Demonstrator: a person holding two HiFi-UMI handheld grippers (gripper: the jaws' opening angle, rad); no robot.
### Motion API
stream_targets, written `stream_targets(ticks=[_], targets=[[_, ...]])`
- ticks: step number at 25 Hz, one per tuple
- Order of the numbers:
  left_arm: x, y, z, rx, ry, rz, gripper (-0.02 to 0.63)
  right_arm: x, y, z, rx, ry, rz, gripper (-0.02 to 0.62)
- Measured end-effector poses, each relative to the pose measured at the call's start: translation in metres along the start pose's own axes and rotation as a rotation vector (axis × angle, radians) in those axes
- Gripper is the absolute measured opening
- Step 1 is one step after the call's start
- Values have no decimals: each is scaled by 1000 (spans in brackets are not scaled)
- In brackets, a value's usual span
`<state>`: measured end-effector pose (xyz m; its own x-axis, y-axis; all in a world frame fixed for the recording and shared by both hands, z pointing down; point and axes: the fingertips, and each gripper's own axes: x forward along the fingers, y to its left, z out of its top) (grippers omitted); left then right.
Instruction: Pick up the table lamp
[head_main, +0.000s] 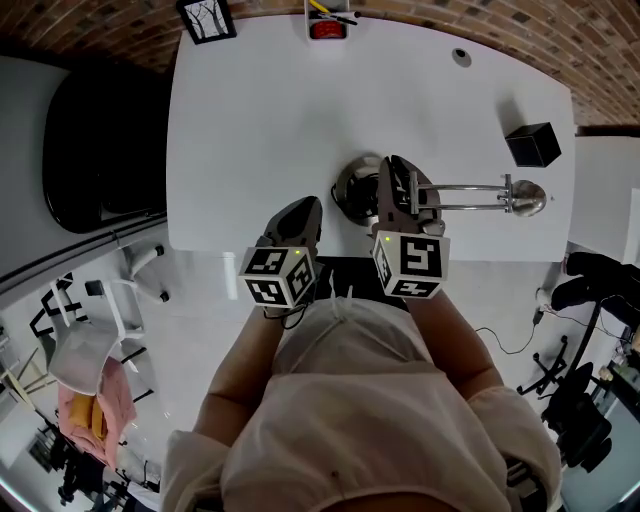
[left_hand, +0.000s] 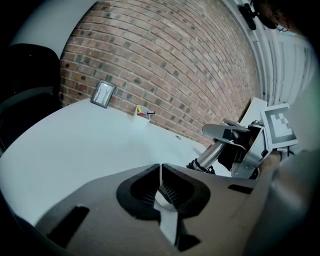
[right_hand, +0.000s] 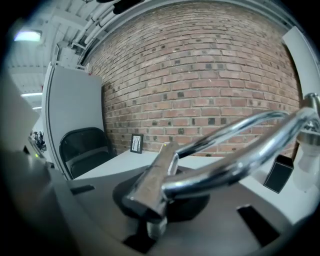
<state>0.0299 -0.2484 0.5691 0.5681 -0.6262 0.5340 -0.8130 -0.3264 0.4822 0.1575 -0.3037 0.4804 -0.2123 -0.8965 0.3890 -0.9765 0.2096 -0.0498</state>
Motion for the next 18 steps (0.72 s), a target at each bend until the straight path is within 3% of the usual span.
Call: stream_targets(ticks=[5, 8, 10, 11, 18], targets=[[16, -10, -11, 55, 18, -35, 31, -7, -23, 3, 87, -15, 32, 46], [27, -22, -22, 32, 59, -97, 38, -10, -33, 4, 129, -27, 51, 44], [35, -26, -31, -2, 95, -120, 156, -12, -39, 4, 157, -34, 59, 44], [39, -27, -35, -14, 114, -122, 177, -12, -41, 4, 167, -35, 62, 44], [66, -25, -55, -93, 188, -129, 222, -17, -48, 5, 193, -51, 95, 44]])
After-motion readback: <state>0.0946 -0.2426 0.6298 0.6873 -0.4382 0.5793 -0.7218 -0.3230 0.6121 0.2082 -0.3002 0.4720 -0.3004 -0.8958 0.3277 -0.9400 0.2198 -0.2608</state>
